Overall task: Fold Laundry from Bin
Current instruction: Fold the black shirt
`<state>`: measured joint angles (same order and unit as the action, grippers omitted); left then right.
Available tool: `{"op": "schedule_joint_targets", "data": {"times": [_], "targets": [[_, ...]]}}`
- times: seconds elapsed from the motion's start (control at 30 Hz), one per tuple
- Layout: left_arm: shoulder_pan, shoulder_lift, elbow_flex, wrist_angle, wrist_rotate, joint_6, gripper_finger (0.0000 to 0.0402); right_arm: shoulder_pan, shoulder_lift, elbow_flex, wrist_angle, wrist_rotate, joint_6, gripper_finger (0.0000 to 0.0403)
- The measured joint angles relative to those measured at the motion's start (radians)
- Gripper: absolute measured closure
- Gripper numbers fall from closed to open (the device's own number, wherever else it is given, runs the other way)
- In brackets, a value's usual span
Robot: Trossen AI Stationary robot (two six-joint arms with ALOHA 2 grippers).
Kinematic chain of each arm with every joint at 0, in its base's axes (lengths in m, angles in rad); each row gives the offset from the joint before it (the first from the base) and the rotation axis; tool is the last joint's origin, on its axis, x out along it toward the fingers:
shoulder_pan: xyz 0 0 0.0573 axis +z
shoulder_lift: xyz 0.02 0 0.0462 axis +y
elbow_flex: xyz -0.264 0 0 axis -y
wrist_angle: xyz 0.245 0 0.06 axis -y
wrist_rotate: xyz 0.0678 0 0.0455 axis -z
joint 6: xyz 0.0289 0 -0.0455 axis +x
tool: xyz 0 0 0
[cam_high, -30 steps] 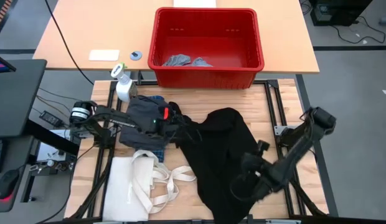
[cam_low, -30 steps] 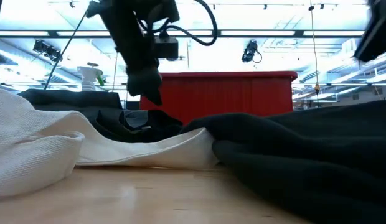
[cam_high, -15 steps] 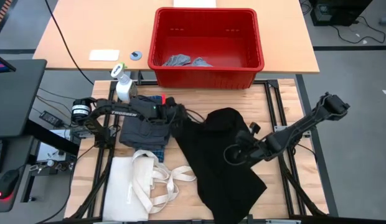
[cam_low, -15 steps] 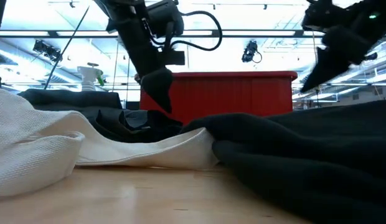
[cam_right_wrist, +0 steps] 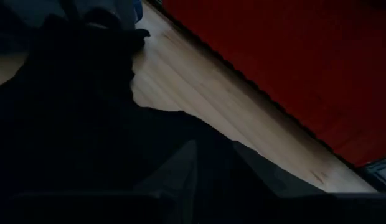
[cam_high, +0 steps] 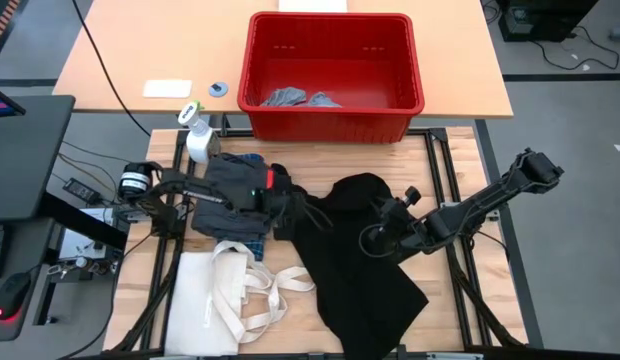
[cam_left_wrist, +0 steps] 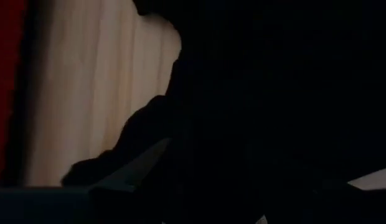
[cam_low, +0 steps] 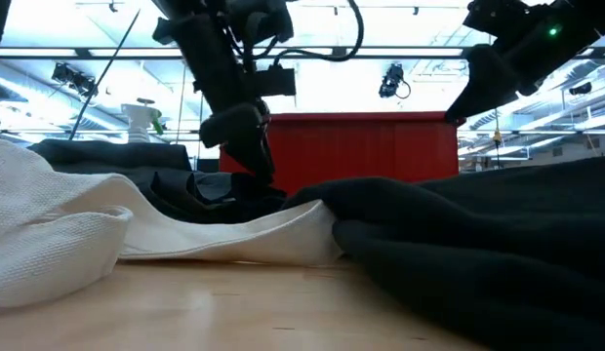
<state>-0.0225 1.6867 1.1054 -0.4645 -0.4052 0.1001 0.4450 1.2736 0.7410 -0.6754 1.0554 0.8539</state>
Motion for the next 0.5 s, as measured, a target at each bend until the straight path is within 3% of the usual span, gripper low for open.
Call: {"op": "schedule_joint_targets", "data": {"times": [0.37, 0.5], "targets": [[-0.057, 0.114, 0.003, -0.019, -0.288, 0.02, 0.0195, 0.002, 0.0, 0.0, 0.008, 0.012, -0.02, 0.03], [-0.059, 0.127, 0.003, -0.011, -0.414, -0.001, 0.0223, 0.002, 0.0, 0.0, 0.008, 0.018, -0.034, 0.03]]}}
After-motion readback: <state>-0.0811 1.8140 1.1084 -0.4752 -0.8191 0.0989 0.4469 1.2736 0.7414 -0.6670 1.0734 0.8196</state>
